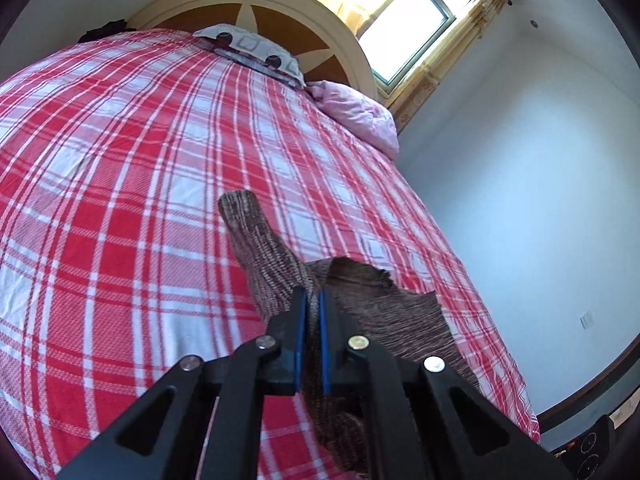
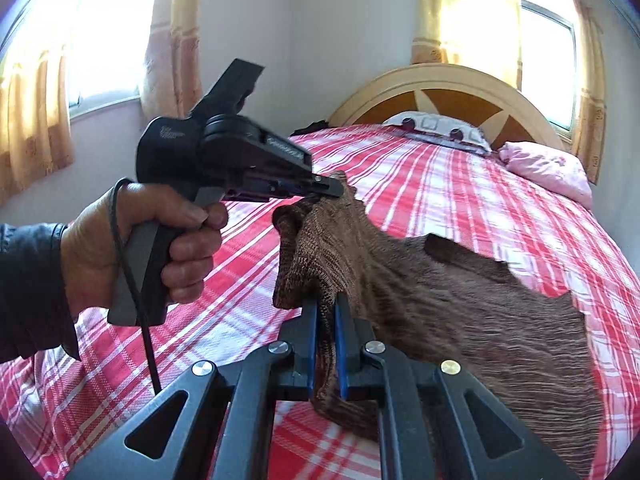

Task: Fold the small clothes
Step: 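Lift the held edge with both grippers and fold it over the sweater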

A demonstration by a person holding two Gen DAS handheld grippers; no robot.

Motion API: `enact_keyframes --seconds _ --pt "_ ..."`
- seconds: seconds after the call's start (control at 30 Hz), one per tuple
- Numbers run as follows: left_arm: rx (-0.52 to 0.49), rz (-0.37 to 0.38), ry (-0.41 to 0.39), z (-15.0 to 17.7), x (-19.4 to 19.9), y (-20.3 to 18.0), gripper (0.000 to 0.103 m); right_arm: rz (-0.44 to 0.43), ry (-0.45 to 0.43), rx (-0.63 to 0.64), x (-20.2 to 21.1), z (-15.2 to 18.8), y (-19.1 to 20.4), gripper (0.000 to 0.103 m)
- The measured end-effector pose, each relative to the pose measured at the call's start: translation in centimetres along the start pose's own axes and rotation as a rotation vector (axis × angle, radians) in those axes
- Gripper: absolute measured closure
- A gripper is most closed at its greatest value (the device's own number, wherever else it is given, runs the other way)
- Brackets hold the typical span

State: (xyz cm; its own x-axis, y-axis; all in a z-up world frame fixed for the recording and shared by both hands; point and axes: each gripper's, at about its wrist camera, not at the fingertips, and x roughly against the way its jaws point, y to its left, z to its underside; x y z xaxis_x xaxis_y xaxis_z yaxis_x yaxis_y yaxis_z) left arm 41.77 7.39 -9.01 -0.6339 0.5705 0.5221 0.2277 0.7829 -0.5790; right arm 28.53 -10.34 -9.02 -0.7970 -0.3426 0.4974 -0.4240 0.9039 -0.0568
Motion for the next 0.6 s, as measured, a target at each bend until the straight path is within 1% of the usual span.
enact_keyframes --seconds 0.33,0.6 --pt "-0.059 0.044 -0.004 -0.7 -1.8 -5.6 0.097 0.037 -0.045 -0.09 3.2 0.2 -5.0 0.096" --pt "-0.122 0.089 0.032 -0.5 -4.6 -10.8 0.097 0.063 -0.063 -0.162 5.6 1.9 -8.9 0.096"
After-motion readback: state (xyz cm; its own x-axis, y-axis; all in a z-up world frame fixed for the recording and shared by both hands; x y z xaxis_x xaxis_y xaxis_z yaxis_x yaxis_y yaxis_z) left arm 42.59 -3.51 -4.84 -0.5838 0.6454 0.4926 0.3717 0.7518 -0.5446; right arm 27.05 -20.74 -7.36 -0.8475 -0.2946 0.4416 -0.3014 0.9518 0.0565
